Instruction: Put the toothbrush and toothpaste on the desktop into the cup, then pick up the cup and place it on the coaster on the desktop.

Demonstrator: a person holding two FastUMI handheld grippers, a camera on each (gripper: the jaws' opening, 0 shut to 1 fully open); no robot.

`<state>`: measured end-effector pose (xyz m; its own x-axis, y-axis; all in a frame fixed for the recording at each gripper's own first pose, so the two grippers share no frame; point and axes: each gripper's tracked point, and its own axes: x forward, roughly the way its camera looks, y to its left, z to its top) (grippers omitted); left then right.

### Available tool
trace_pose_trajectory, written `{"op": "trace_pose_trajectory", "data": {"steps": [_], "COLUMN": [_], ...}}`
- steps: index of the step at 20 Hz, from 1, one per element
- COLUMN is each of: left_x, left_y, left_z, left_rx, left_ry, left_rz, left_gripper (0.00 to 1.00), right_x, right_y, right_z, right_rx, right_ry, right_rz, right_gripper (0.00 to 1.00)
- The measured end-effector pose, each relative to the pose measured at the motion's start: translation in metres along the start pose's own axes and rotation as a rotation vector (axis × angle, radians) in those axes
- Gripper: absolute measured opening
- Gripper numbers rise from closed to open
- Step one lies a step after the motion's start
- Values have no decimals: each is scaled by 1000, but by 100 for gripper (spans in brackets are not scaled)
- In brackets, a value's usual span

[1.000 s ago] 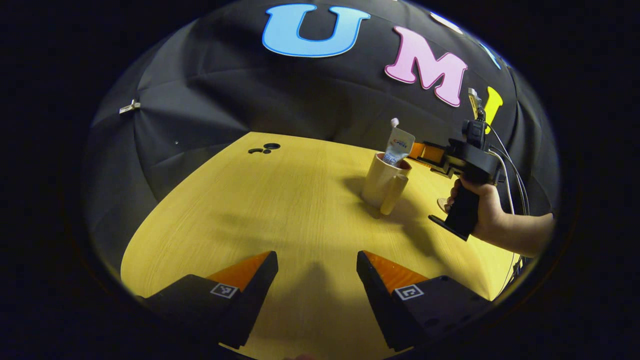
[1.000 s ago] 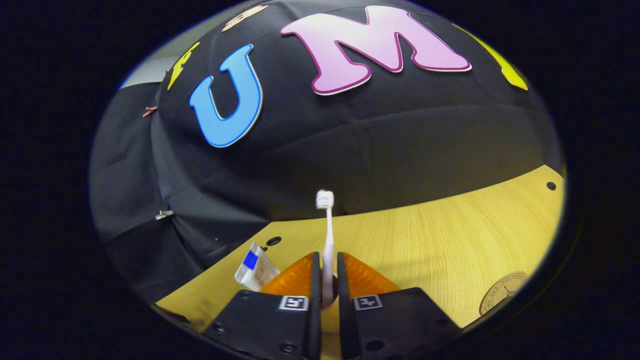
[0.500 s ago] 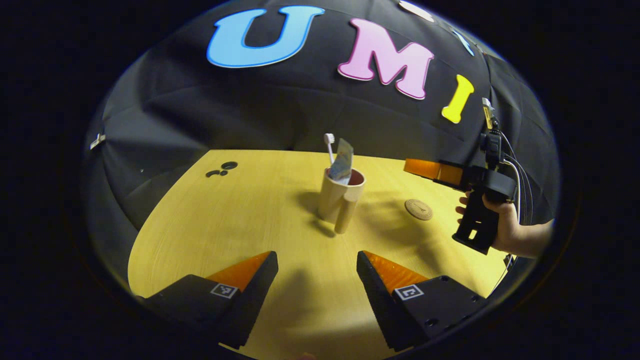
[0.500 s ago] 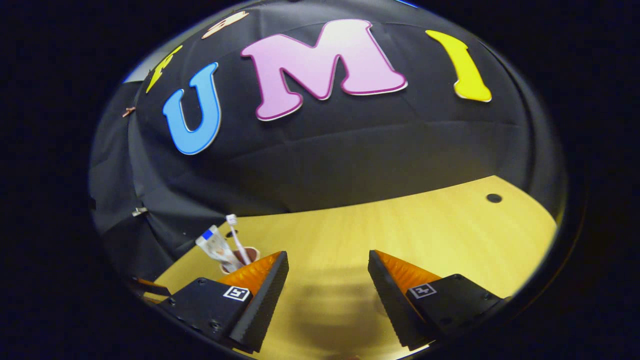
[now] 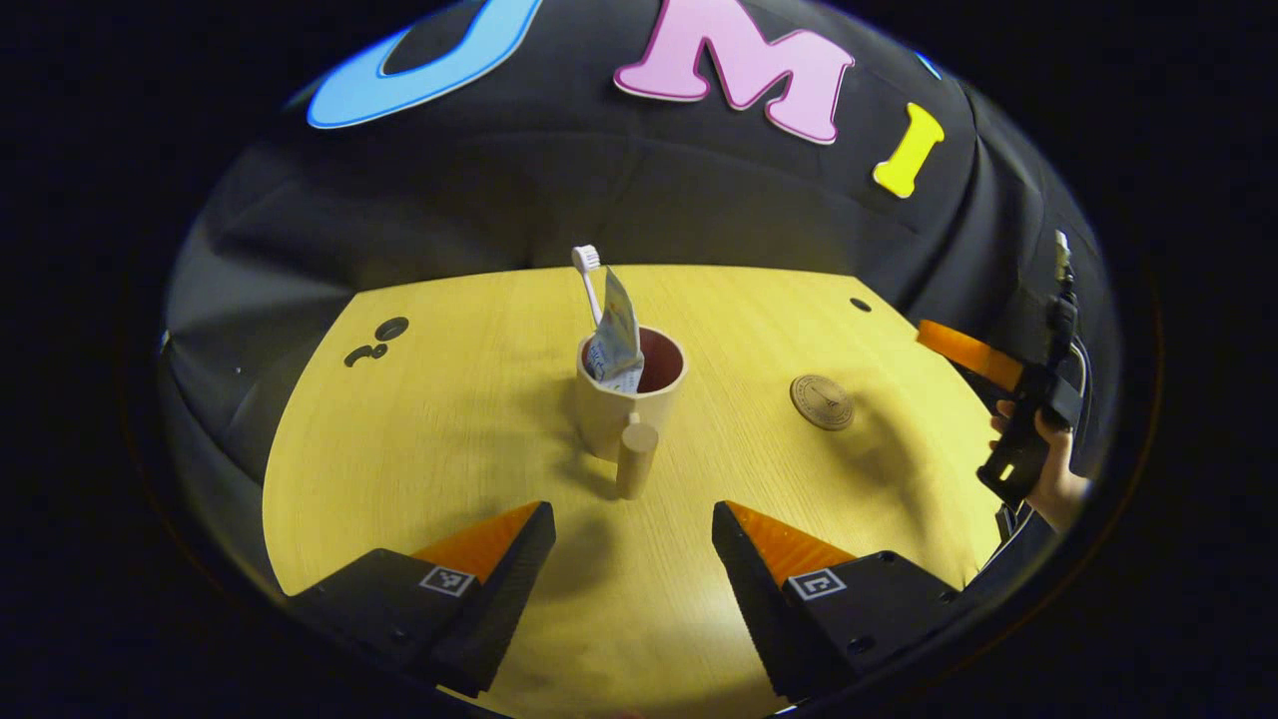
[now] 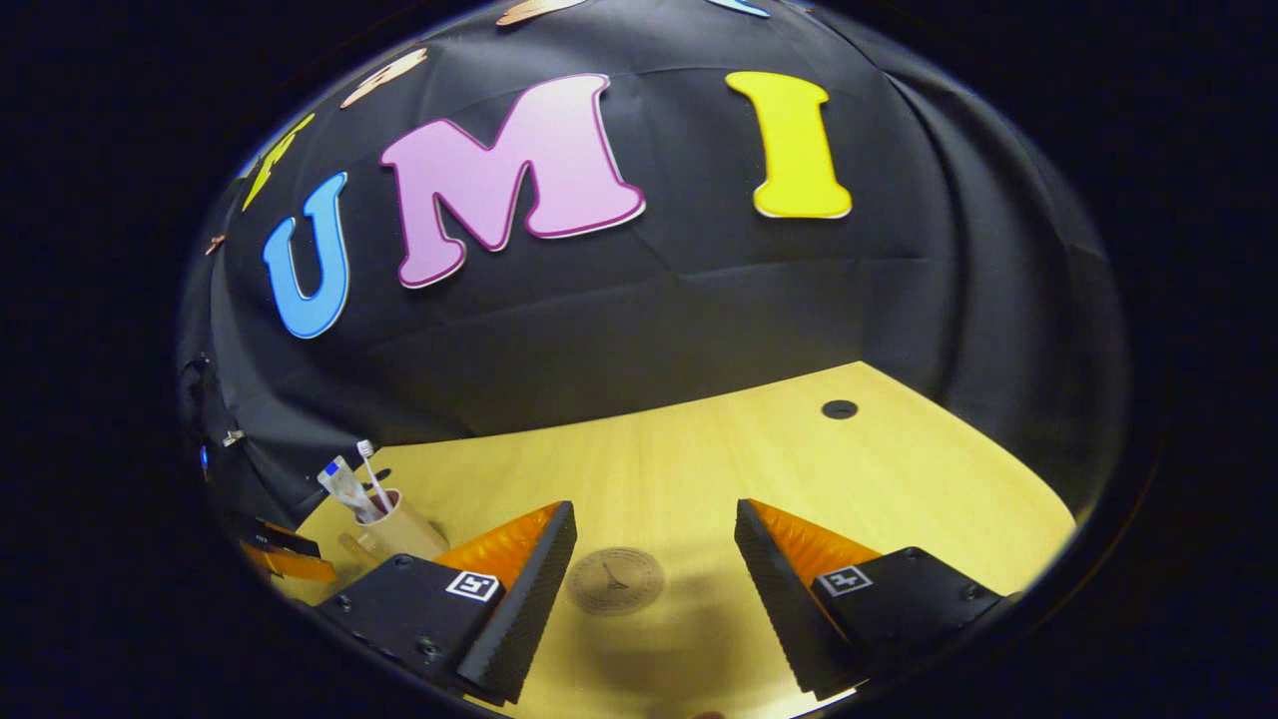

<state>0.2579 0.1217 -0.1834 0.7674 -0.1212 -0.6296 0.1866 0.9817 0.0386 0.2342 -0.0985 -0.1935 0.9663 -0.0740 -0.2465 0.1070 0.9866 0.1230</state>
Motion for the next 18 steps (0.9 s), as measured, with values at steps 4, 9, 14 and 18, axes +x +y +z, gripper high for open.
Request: {"op": "trace_pose_trajectory", "data": {"steps": [4, 9, 14, 18], "left_x": [29, 64, 80, 90], "left_y": [-4, 7, 13, 8], "left_z": [8, 12, 4, 5], "left_rx": [-2, 50, 95, 65], "left_ry": [99, 222, 343, 387], "left_rz": [12, 70, 120, 124], "left_gripper": [98, 98, 95, 81], "right_x": [-18, -48, -79, -105], "right_y": [-51, -107, -140, -137], "right_z": [-16, -18, -25, -42], "right_rx": [-49, -58, -65, -29], "right_ry": [50, 75, 129, 190], "right_rz": [-68, -119, -146, -147], "right_gripper": [98, 98, 98, 98]}}
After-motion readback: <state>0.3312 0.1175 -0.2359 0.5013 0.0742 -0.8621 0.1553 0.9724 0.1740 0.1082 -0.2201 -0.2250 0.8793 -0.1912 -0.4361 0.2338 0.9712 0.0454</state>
